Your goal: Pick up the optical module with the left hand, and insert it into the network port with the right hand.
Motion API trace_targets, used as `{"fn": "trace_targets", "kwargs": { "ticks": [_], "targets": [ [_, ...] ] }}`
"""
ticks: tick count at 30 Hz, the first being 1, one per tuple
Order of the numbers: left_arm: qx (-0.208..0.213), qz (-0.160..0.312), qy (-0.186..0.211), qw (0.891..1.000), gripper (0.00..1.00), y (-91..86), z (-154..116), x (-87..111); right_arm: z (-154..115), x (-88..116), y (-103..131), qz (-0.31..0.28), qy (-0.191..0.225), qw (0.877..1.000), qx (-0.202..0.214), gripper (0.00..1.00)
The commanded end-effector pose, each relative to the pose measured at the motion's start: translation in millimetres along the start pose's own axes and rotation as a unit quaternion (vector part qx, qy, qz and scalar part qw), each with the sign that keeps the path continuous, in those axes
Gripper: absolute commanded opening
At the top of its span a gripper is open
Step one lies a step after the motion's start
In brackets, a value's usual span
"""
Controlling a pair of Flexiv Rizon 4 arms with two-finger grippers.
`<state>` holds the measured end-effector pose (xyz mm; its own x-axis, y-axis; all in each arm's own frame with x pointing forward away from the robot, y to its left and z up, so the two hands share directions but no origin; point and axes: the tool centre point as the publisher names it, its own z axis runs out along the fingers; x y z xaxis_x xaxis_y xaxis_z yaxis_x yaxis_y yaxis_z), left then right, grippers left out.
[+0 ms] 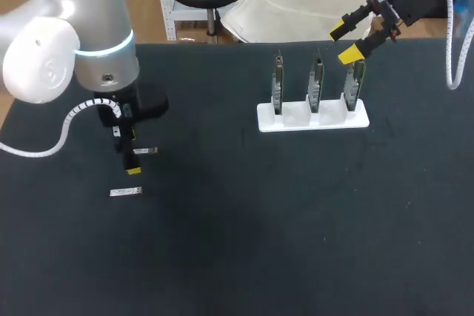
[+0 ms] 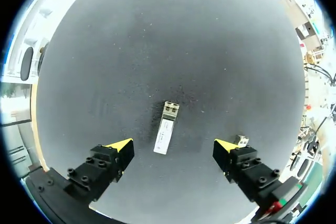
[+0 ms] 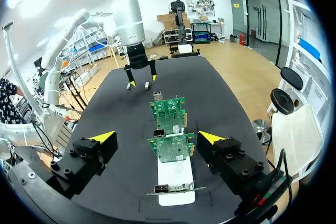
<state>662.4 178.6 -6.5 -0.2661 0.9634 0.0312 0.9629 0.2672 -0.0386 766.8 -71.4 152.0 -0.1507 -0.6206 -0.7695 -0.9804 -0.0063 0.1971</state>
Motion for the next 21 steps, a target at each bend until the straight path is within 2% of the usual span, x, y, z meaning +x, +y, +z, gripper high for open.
{"fn": "trace_targets", "kwargs": {
  "ticks": [1,20,21],
  "targets": [
    [0.003,0.0,0.001,1.0,1.0,4.1,1.4,-0.4,0.3,0.0,1.6,0.0,0.0,1.0,0.002,1.0],
    [0.013,0.001,0.002,1.0,1.0,4.8,15.2,-5.1,0.3,0.0,1.6,0.0,0.0,1.0,0.002,1.0],
    [0.014,-0.001,0.001,1.0,0.89,4.7,15.3,-5.1,0.3,0.0,1.6,0.0,0.0,1.0,0.002,1.0]
  ]
}}
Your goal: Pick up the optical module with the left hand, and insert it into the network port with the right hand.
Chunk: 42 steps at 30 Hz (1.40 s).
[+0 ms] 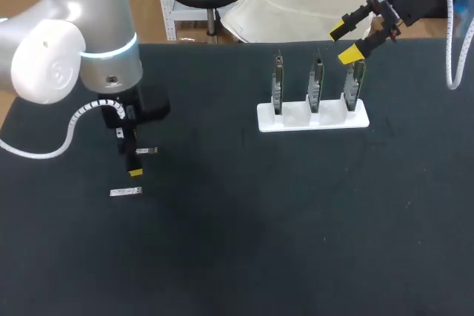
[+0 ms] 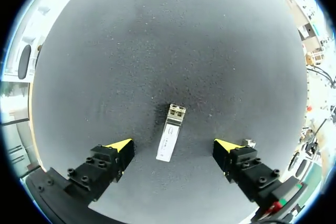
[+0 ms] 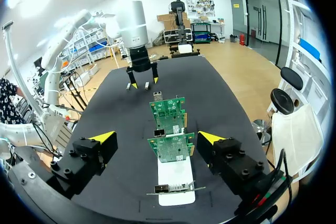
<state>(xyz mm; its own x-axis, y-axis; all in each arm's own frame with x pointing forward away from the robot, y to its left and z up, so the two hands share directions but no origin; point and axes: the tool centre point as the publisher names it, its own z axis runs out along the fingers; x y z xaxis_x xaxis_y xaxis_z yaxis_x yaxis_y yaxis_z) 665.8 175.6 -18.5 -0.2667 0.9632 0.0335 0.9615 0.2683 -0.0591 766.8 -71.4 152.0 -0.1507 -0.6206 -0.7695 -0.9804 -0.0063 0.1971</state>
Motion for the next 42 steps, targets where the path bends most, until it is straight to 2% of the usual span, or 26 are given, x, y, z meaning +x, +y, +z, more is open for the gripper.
{"fn": "trace_targets", "kwargs": {
  "ticks": [1,2,3,4,5,20,26,28,31,36,42],
  "targets": [
    [0.004,-0.003,-0.001,1.0,0.78,1.5,3.9,-0.5,0.3,0.0,1.6,0.0,0.0,1.0,0.002,1.0],
    [0.005,-0.003,-0.001,1.0,0.66,1.1,4.6,0.2,0.3,0.0,1.6,0.0,0.0,1.0,0.002,1.0],
    [0.005,-0.004,0.0,1.0,0.31,0.7,5.0,0.7,0.3,0.0,1.6,0.0,0.0,1.0,0.002,1.0],
    [0.005,-0.005,0.0,1.0,0.1,0.3,5.3,1.3,0.3,0.0,1.6,0.0,0.0,1.0,0.002,1.0],
    [0.005,-0.006,0.0,1.0,0.0,-0.1,5.7,2.1,0.3,0.0,1.6,0.0,0.0,1.0,0.002,1.0],
    [0.001,-0.022,0.003,1.0,0.0,-2.8,7.7,3.7,0.3,0.0,1.6,0.0,0.0,1.0,0.002,1.0],
    [-0.005,-0.04,-0.017,0.999,0.0,-1.2,3.4,-4.5,0.3,0.0,1.6,0.0,0.0,1.0,0.002,1.0],
    [-0.009,-0.049,-0.036,0.998,0.0,0.8,-1.5,-11.9,0.3,0.0,1.6,0.0,0.0,1.0,0.002,1.0],
    [-0.017,-0.079,-0.087,0.993,0.0,8.0,-13.5,-22.8,0.3,0.0,1.6,0.0,0.0,1.0,0.002,1.0],
    [-0.037,-0.107,-0.176,0.978,0.0,23.1,-42.9,-44.9,0.3,0.0,1.6,0.0,0.0,1.0,0.002,1.0],
    [-0.069,-0.116,-0.244,0.96,0.0,40.4,-82.2,-66.7,0.3,0.0,1.6,0.0,0.0,1.0,0.002,1.0]
  ]
}}
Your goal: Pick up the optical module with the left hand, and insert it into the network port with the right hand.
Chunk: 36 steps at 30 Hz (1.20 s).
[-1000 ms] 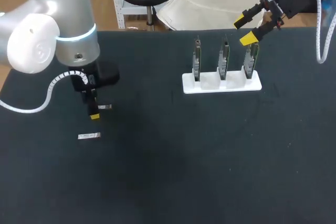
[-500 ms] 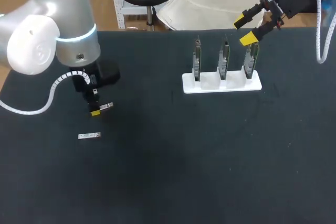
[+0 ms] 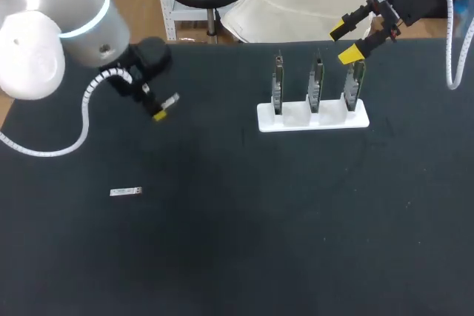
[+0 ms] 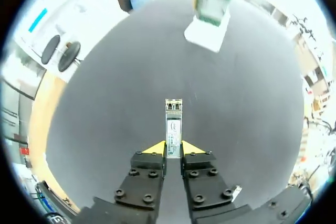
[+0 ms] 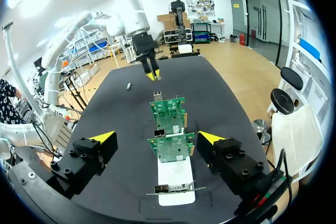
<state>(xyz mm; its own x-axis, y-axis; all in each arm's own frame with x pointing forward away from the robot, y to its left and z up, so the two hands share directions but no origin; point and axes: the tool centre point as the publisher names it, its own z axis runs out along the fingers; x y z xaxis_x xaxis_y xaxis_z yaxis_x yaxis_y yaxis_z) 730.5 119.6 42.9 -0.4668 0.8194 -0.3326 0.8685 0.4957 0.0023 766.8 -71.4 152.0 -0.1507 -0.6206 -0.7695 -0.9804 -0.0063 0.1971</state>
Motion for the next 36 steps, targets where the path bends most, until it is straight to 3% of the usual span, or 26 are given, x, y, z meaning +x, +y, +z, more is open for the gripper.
{"fn": "trace_targets", "kwargs": {
  "ticks": [1,7,12,20,27,36],
  "targets": [
    [-0.017,-0.001,-0.074,0.997,0.0,0.4,-20.6,-9.2,0.3,0.0,1.6,0.0,0.0,1.0,0.002,1.0],
    [-0.034,0.024,-0.175,0.984,0.0,6.5,-51.5,-63.6,0.3,0.0,1.6,0.0,0.0,1.0,0.002,1.0],
    [-0.021,0.052,-0.272,0.961,0.0,5.7,-72.7,-117.3,0.3,0.0,1.6,0.0,0.0,1.0,0.002,1.0],
    [-0.005,0.116,-0.357,0.927,0.0,-9.8,-94.2,-191.9,0.3,0.0,1.6,0.0,0.0,1.0,0.002,1.0],
    [0.019,0.147,-0.415,0.897,0.0,-29.4,-106.6,-232.1,0.3,0.0,1.6,0.0,0.0,1.0,0.002,1.0],
    [0.05,0.171,-0.45,0.875,0.0,-56.4,-102.2,-266.2,0.3,0.0,1.6,0.0,0.0,1.0,0.002,1.0]
  ]
}}
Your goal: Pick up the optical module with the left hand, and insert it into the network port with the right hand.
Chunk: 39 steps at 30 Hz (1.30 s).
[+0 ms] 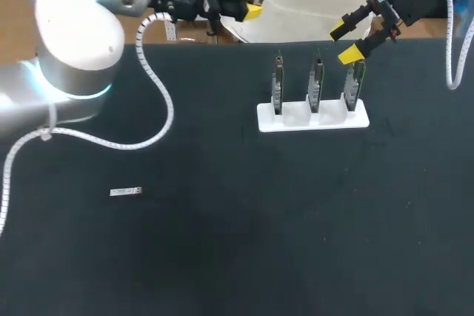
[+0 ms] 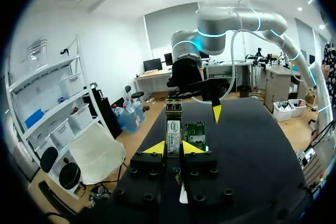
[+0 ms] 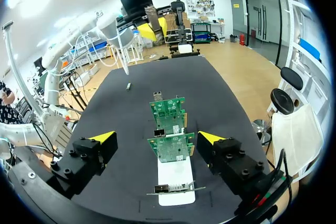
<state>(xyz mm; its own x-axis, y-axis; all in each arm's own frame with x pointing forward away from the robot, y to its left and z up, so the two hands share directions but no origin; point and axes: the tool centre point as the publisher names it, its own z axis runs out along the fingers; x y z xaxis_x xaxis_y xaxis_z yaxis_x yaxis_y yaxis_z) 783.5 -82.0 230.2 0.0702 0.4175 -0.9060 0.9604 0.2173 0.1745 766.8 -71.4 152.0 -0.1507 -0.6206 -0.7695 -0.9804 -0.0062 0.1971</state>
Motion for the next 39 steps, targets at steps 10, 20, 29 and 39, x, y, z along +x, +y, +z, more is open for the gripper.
{"fn": "trace_targets", "kwargs": {
  "ticks": [10,20,29,39],
  "targets": [
    [0.04,0.001,-0.088,0.995,0.0,-14.5,42.9,-19.9,0.3,0.0,1.6,0.0,0.0,1.0,0.002,1.0],
    [0.066,-0.017,-0.117,0.991,0.0,-30.6,65.0,-24.8,0.3,0.0,1.6,0.0,0.0,1.0,0.002,1.0],
    [0.079,-0.03,-0.128,0.988,0.0,-44.3,86.2,-25.6,0.3,0.0,1.6,0.0,0.0,1.0,0.002,1.0],
    [0.079,-0.05,-0.136,0.986,0.0,-49.1,101.0,-21.2,0.3,0.0,1.6,0.0,0.0,1.0,0.002,1.0]
  ]
}}
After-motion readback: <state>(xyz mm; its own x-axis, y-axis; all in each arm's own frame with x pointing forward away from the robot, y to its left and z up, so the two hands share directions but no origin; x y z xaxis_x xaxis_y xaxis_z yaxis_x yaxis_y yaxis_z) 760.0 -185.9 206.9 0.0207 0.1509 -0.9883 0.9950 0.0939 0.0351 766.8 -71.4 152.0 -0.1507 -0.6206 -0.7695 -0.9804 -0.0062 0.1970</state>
